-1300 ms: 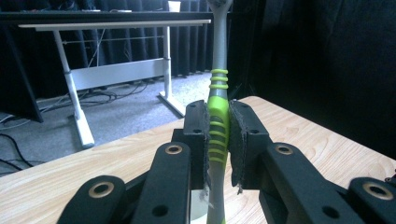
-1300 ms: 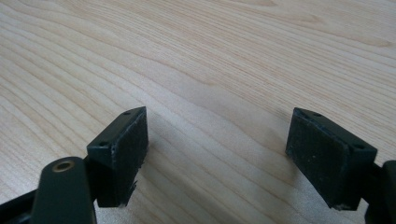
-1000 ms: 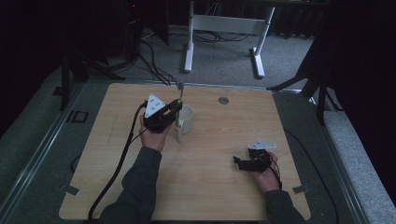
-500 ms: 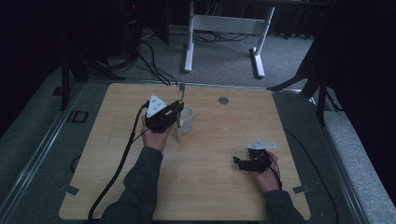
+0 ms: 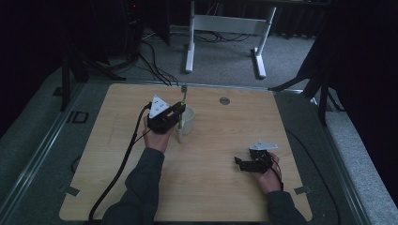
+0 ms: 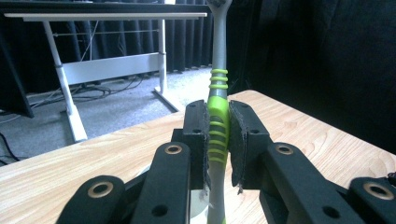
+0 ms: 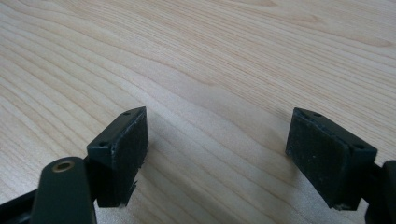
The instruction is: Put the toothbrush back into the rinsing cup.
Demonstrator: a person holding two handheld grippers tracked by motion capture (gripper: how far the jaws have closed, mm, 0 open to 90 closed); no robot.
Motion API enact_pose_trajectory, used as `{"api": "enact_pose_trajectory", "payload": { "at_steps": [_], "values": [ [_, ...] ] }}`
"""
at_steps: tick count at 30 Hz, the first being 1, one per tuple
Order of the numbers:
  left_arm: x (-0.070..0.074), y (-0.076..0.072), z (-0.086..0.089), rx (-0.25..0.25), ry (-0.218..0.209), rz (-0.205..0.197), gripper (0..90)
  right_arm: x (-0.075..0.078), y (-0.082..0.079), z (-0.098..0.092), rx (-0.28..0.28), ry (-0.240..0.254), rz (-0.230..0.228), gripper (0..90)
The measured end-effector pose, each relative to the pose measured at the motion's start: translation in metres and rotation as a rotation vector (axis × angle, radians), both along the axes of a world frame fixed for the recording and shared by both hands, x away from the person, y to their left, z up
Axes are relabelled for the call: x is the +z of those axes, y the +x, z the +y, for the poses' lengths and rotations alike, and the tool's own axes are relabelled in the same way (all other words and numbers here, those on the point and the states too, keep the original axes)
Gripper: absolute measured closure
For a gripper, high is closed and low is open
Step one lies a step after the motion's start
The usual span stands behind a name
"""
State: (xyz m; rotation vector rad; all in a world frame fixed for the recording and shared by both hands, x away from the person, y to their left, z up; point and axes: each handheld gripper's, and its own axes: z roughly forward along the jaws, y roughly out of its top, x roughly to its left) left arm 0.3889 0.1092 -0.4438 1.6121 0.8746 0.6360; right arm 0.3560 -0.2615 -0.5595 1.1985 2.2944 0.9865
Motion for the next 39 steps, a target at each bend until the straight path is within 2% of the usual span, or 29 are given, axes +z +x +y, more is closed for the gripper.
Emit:
{"api": "enact_pose_trajectory", "payload": {
  "at_steps": [25,33,34,36,37,39],
  "values": [
    [-0.011,-0.001,-0.007,0.001,0.094,0.025,78.0,0.000,0.000,0.000,0.001,-0.001,-0.001,20.6],
    [-0.015,0.000,-0.008,-0.006,0.117,0.055,77.2,0.000,0.000,0.000,0.001,0.000,0.000,20.6],
    [-0.016,0.001,-0.007,-0.009,0.116,0.068,75.3,0.000,0.000,0.000,0.001,-0.001,0.000,20.6],
    [-0.017,0.002,-0.008,0.006,0.129,0.098,63.7,0.000,0.000,0.000,-0.001,0.000,0.000,20.6],
    [-0.018,0.002,-0.008,0.021,0.146,0.104,57.0,0.000,0.000,0.000,0.000,0.000,0.001,20.6],
    [-0.020,0.000,-0.007,0.032,0.160,0.106,49.9,0.000,0.000,0.000,0.000,0.001,0.000,20.6]
  ]
}}
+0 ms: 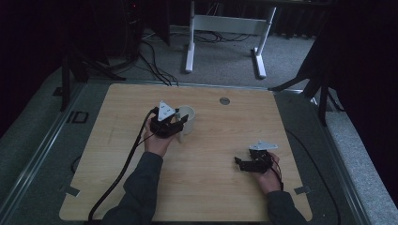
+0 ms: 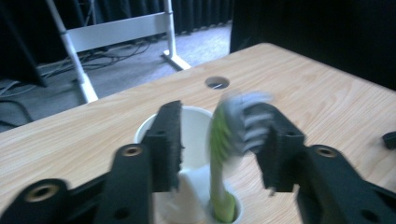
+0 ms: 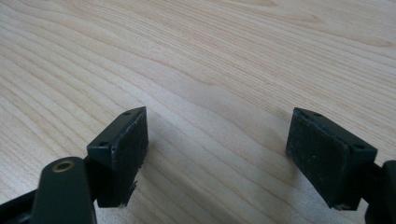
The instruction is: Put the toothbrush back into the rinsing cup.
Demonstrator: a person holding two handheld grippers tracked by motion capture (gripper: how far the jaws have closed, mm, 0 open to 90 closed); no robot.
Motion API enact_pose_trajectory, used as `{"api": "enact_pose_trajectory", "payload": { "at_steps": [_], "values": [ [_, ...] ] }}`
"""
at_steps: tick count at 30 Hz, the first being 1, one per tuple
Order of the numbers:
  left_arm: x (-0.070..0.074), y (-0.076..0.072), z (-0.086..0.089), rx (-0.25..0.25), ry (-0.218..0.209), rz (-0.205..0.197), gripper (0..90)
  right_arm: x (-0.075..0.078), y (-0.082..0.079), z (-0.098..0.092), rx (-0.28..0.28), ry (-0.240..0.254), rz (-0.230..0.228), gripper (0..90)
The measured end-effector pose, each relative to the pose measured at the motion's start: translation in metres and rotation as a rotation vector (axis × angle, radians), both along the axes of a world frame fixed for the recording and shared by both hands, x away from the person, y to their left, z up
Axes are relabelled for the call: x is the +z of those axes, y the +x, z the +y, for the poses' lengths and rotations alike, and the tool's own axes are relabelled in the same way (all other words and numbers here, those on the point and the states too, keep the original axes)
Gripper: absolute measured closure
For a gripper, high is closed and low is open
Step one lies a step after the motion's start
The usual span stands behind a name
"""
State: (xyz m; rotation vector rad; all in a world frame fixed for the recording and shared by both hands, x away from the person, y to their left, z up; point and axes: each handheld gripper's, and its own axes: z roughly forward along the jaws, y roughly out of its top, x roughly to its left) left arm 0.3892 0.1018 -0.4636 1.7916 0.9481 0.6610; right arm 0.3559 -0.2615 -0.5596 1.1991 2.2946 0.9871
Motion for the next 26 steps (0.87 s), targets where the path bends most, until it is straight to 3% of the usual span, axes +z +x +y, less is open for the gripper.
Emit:
{"api": "enact_pose_trajectory", "payload": {
  "at_steps": [2,7,11,16,20,26],
  "values": [
    [0.000,-0.002,0.001,-0.005,-0.007,-0.011,44.7,0.000,0.000,0.000,0.000,0.000,0.000,20.6],
    [-0.002,-0.005,0.007,-0.008,-0.043,-0.014,41.3,0.000,0.000,0.000,0.000,-0.001,0.000,20.6],
    [-0.001,-0.007,0.009,-0.021,-0.032,-0.009,39.4,0.000,0.000,0.000,0.000,-0.001,-0.001,20.6],
    [0.003,-0.010,0.009,-0.038,-0.048,-0.017,38.5,0.000,0.000,0.000,0.000,-0.001,-0.001,20.6],
    [0.003,-0.010,0.009,-0.036,-0.043,-0.008,36.0,0.000,0.000,0.000,0.001,-0.001,-0.002,20.6],
    [0.004,-0.012,0.007,-0.014,-0.015,0.005,25.1,0.000,0.000,0.000,0.001,0.000,-0.002,20.6]
  ]
}}
